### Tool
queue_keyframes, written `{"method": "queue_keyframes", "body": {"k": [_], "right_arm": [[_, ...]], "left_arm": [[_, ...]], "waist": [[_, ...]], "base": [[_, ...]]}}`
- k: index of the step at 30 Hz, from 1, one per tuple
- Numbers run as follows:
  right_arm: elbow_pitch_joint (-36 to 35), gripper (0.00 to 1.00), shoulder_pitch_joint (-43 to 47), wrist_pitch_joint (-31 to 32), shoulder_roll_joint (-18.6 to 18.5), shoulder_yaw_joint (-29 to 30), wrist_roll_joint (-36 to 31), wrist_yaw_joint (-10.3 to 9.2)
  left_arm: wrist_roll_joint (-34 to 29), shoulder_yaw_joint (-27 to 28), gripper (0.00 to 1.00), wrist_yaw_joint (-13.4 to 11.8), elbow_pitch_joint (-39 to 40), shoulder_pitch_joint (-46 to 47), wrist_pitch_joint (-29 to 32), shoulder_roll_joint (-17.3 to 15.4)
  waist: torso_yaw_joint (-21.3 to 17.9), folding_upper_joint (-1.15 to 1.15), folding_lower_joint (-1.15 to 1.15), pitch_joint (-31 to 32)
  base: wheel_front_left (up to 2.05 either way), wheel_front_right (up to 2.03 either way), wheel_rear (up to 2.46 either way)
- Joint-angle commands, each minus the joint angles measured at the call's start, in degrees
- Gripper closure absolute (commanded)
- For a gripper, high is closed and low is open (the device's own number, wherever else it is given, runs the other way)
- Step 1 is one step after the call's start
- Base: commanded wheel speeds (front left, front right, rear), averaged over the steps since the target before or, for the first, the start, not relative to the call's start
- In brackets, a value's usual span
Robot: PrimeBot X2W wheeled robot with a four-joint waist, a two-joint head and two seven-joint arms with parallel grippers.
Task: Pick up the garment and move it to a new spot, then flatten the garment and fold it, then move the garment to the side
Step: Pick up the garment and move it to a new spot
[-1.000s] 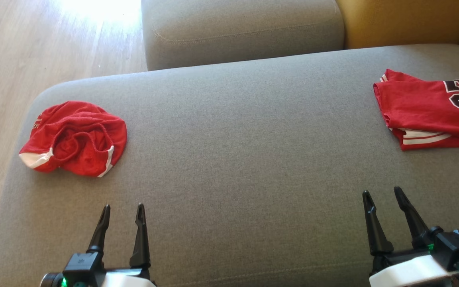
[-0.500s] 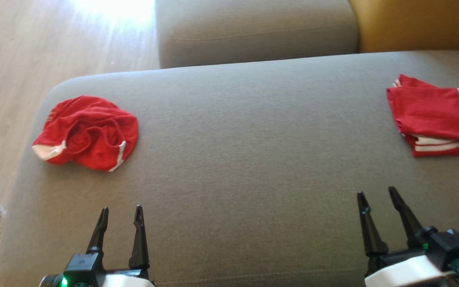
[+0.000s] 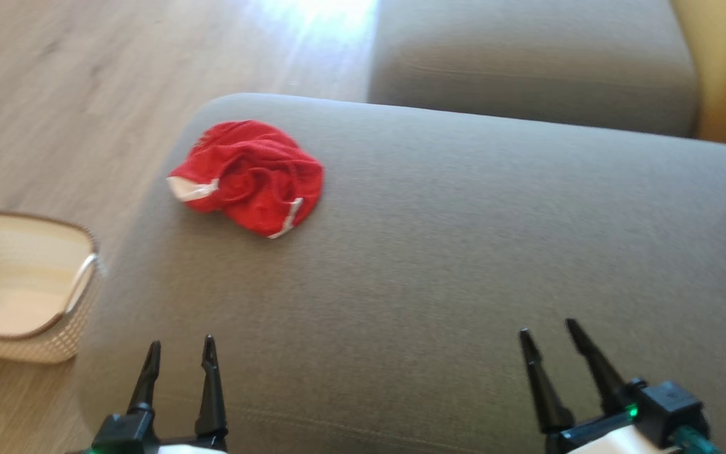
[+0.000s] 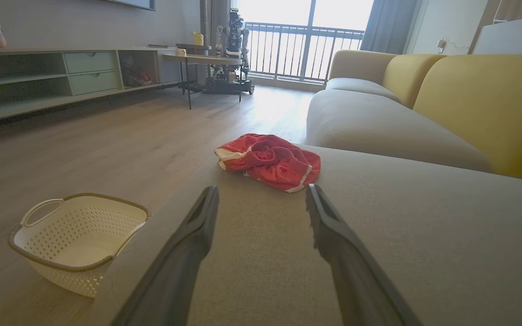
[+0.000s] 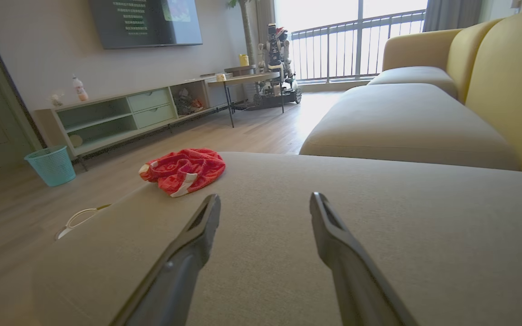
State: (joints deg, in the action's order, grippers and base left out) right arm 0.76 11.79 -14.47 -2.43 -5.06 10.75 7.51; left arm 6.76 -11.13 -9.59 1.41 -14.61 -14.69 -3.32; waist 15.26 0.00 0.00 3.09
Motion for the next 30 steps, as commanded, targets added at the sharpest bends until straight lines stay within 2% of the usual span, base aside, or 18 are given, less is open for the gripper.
{"method": "queue_keyframes", "body": {"k": [1,8,16,21,22,25,30], "right_arm": [[-1.47,0.00,-1.66,-0.52,-0.45,-2.70,0.51,-0.02],[-1.00,0.00,-1.88,-0.52,-0.45,-4.28,1.65,-0.02],[-0.89,0.00,-1.37,-0.52,-0.45,-4.15,1.58,-0.02],[0.60,0.00,-0.98,-0.52,-0.45,-3.94,0.12,-0.02],[0.76,0.00,-1.18,-0.52,-0.44,-3.80,-0.52,-0.02],[0.73,0.00,-1.78,-0.52,-0.44,-3.65,-1.73,-0.02],[0.37,0.00,-5.02,-0.52,-0.44,-3.98,-5.27,-0.02]], "left_arm": [[-0.43,2.31,0.00,0.16,2.30,1.62,-0.31,0.44],[-0.96,2.88,0.00,1.04,2.67,0.58,-0.31,0.44],[-0.38,4.53,0.00,1.03,3.41,0.77,-0.31,0.44],[-1.78,5.36,0.00,4.72,3.70,5.90,-0.31,-0.12],[-1.44,6.43,0.00,6.35,3.91,9.92,-0.31,-0.49],[-0.76,8.28,0.00,8.68,2.59,17.30,-0.31,-1.52],[1.92,10.61,0.00,11.72,-10.01,33.66,-0.07,-3.92]], "waist": [[4.45,0.00,0.00,0.90],[8.14,0.00,0.00,1.44],[9.25,0.00,0.00,1.35],[9.19,0.00,0.00,0.13],[8.94,0.00,0.00,-0.80],[8.14,0.00,0.00,-3.17],[6.26,0.00,0.00,-10.05]], "base": [[0.00,0.00,0.00],[0.00,0.00,0.00],[0.00,0.00,0.00],[0.00,0.00,0.00],[0.00,0.00,0.00],[0.00,0.00,0.00],[0.00,0.00,0.00]]}}
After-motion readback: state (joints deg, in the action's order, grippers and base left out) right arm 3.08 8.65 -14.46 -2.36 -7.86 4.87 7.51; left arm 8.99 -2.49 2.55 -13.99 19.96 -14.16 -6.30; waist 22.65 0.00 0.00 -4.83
